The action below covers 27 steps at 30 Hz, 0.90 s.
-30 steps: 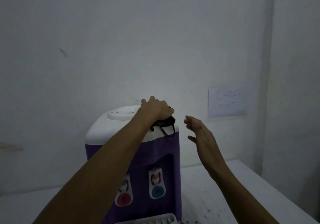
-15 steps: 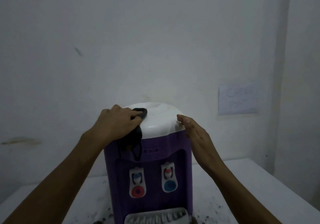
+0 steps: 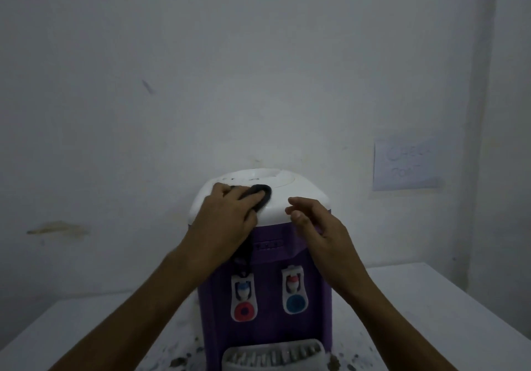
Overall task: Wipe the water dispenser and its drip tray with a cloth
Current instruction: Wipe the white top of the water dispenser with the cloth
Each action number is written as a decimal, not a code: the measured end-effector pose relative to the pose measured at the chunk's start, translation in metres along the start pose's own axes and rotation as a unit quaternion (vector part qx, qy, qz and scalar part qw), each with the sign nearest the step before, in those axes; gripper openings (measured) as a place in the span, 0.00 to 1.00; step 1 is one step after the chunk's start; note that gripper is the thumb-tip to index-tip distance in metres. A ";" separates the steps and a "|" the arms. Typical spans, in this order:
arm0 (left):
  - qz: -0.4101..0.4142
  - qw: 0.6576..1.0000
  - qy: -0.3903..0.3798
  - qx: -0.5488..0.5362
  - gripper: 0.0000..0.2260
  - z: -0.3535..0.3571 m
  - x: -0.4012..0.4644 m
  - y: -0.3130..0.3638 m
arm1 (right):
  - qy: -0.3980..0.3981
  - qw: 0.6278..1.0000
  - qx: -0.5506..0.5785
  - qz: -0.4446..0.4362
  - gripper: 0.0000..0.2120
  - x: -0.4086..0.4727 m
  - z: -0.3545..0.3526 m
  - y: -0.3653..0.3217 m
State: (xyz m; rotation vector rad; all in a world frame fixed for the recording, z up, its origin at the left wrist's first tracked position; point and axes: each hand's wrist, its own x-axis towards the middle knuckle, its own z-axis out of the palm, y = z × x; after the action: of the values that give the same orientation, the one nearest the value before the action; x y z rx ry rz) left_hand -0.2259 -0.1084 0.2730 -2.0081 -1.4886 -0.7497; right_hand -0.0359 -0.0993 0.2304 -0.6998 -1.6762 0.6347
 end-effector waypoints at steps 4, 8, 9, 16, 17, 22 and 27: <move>0.084 0.993 0.058 0.064 0.18 0.017 -0.004 0.023 | 0.110 0.980 -0.166 -0.012 0.17 0.007 -0.014 0.024; 0.132 0.983 0.079 0.098 0.20 0.033 0.005 0.047 | 0.070 0.985 -0.152 0.048 0.19 0.011 -0.030 0.041; 0.138 0.982 0.083 0.103 0.20 0.036 0.009 0.054 | 0.072 0.987 -0.129 0.056 0.20 0.010 -0.032 0.042; 0.163 0.970 0.015 0.177 0.21 0.067 0.030 0.097 | 0.168 0.980 -0.070 0.077 0.22 0.004 -0.048 0.047; 0.168 0.966 -0.002 0.195 0.21 0.072 0.033 0.101 | 0.166 0.981 -0.068 0.080 0.22 0.004 -0.049 0.047; 0.187 0.964 0.007 0.187 0.17 0.081 0.046 0.118 | 0.162 0.982 -0.045 0.086 0.15 -0.004 -0.054 0.045; 0.137 0.989 0.054 -0.005 0.21 0.077 0.048 0.116 | 0.161 0.984 0.024 0.076 0.12 -0.008 -0.055 0.034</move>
State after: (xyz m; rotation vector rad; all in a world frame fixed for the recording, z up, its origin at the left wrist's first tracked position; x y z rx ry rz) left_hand -0.0931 -0.0522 0.2424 -2.0886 -1.1214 -0.7370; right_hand 0.0230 -0.0800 0.2116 -0.8538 -1.3134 0.6299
